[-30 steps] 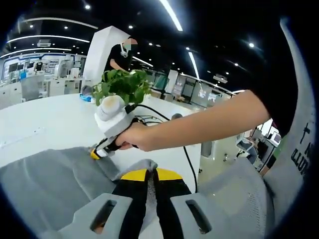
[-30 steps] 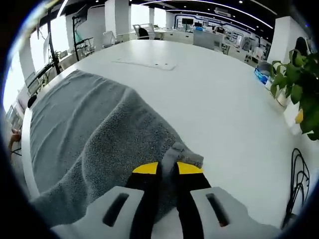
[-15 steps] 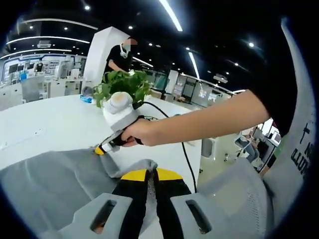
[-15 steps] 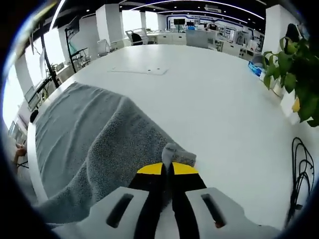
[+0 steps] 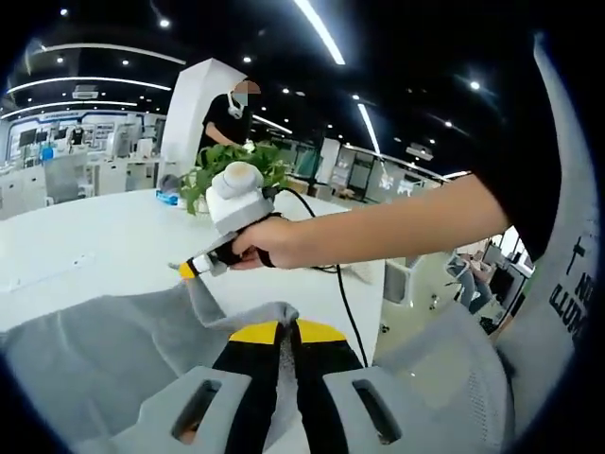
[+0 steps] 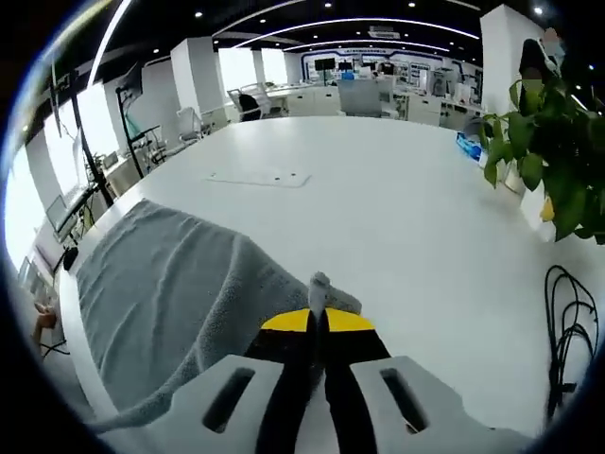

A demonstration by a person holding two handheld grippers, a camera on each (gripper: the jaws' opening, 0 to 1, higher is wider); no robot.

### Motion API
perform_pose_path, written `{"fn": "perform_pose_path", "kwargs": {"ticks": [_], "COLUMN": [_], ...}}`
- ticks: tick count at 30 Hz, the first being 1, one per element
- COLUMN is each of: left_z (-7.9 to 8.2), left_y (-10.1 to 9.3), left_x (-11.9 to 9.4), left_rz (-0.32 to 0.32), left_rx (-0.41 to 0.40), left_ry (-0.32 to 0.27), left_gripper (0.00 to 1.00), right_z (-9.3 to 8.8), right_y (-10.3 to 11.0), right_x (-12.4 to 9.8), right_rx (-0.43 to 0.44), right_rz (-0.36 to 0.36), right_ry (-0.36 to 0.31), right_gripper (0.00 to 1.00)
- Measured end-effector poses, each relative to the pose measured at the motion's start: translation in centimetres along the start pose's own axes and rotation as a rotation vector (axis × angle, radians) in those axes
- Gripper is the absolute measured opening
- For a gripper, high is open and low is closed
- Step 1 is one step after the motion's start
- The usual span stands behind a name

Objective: Fold the towel on the table until its edges align and the towel forms a compact rectangular stack.

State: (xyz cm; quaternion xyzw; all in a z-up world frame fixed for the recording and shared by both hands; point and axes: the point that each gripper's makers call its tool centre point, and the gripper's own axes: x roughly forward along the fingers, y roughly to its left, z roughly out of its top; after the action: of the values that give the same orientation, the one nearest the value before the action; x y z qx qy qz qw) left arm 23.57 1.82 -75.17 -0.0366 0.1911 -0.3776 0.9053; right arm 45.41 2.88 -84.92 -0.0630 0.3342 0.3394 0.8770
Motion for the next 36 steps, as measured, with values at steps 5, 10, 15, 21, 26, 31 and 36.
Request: {"fn": "perform_pose_path", "kwargs": {"ticks": [5, 10, 15, 21, 26, 31, 36], "left_z": [0.6, 1.2, 1.9, 3.2, 3.2, 2.7, 2.6], "left_y": [0.4, 0.7, 1.2, 2.4, 3.5, 4.1, 5.1], "left_x": [-0.9, -1.6, -2.8, -4.6, -6.2, -7.5, -9.1], "left_rz": [0.017, 0.034, 0.053, 0.096, 0.130, 0.156, 0.202], "left_rx": [0.005, 0.012, 0.013, 0.027, 0.033, 0.038, 0.026], "left_ry": [-0.021, -0.037, -0.056, -0.092, -0.101, -0.097, -0.101], "left_gripper": [0.05, 0.05, 0.05, 0.05, 0.05, 0.05, 0.05], "right_z": [3.4, 6.6, 9.0, 11.2, 12.6, 13.8, 14.8], "right_y": [1.6, 3.1, 4.5, 6.5, 8.0, 9.6, 11.3], "right_x": [-0.8, -1.3, -1.7, -2.0, -1.9, -1.7, -1.7], "right_rx": [0.025, 0.001, -0.015, 0.028, 0.018, 0.006, -0.013], "right_rz": [0.033, 0.058, 0.080, 0.123, 0.146, 0.167, 0.193], "right_ry": [-0.068, -0.123, -0.161, -0.203, -0.223, -0.236, -0.250], "right_gripper": [0.01, 0.01, 0.01, 0.01, 0.01, 0.01, 0.01]}}
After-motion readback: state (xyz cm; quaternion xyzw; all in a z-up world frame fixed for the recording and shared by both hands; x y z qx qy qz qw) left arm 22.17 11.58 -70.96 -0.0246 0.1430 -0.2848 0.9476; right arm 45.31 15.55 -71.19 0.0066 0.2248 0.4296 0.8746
